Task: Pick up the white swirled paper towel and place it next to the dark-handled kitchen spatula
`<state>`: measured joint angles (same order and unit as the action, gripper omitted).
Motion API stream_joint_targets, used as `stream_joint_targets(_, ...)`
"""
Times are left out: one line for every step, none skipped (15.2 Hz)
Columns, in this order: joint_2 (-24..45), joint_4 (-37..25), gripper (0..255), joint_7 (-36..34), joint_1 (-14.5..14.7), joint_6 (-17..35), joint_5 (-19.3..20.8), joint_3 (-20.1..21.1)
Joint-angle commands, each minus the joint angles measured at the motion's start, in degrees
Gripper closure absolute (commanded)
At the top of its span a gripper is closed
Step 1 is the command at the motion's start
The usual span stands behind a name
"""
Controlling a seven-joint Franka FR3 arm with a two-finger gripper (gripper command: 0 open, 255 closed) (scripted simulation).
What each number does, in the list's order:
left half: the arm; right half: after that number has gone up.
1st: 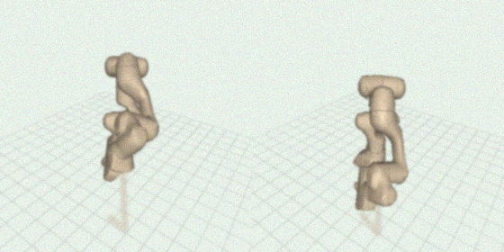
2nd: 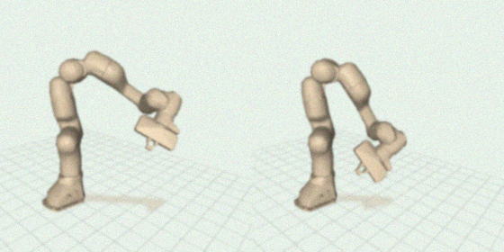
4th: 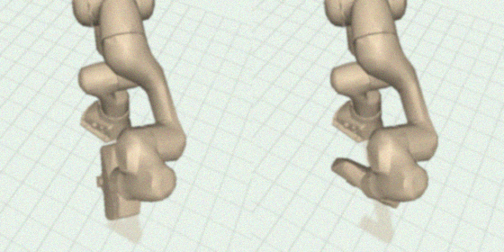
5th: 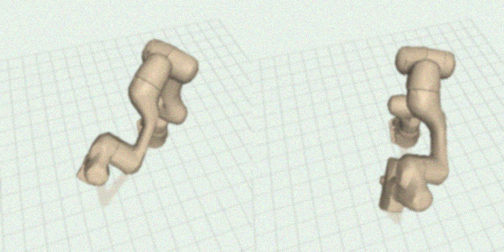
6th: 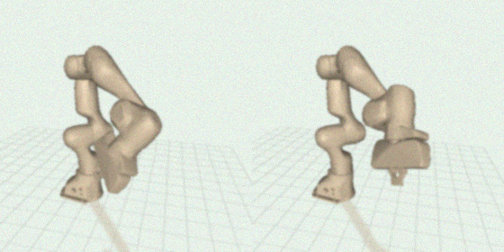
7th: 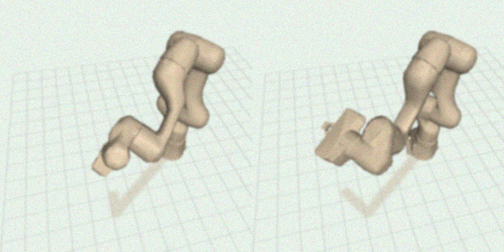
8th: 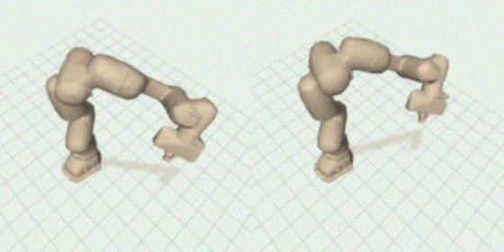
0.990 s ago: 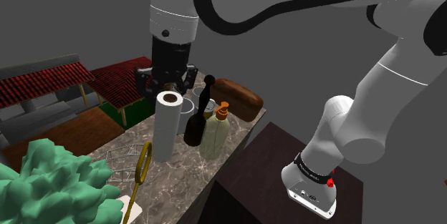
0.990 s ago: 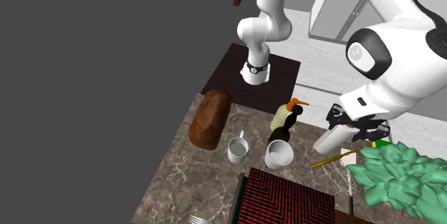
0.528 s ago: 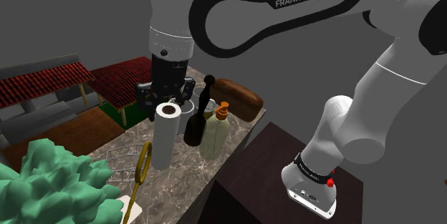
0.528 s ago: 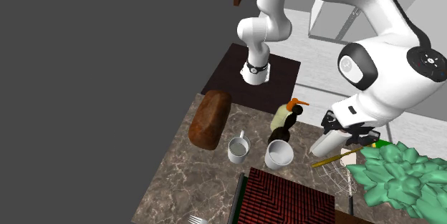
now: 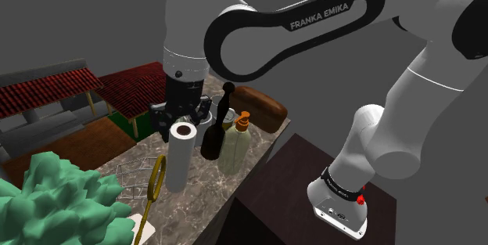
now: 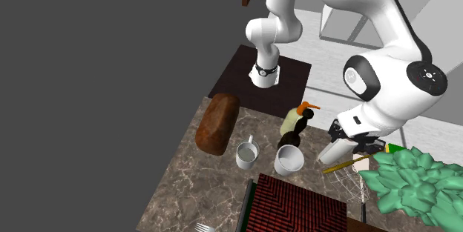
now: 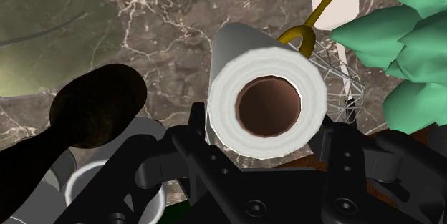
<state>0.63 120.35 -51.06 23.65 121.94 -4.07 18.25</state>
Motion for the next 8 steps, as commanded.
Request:
stream_joint_targets(0.0, 0.0, 255, 0.0, 0.0, 0.1, 0.0, 0.0)
stream_joint_targets(0.0, 0.0, 255, 0.0, 0.0, 0.1, 0.0, 0.0)
stream_joint_targets(0.0, 0.0, 255, 0.0, 0.0, 0.1, 0.0, 0.0)
stream_joint_targets(0.0, 0.0, 255, 0.0, 0.0, 0.1, 0.0, 0.0)
stream_joint_targets(0.0, 0.0, 0, 0.0, 0.0, 0.1, 0.0, 0.0)
stream_joint_targets(0.0, 0.0, 0, 0.0, 0.0, 0.1, 0.0, 0.0)
stream_joint_targets(0.0, 0.0, 0, 0.0, 0.0, 0.1, 0.0, 0.0)
stream_joint_targets(0.0, 0.0, 0, 0.0, 0.0, 0.1, 0.0, 0.0)
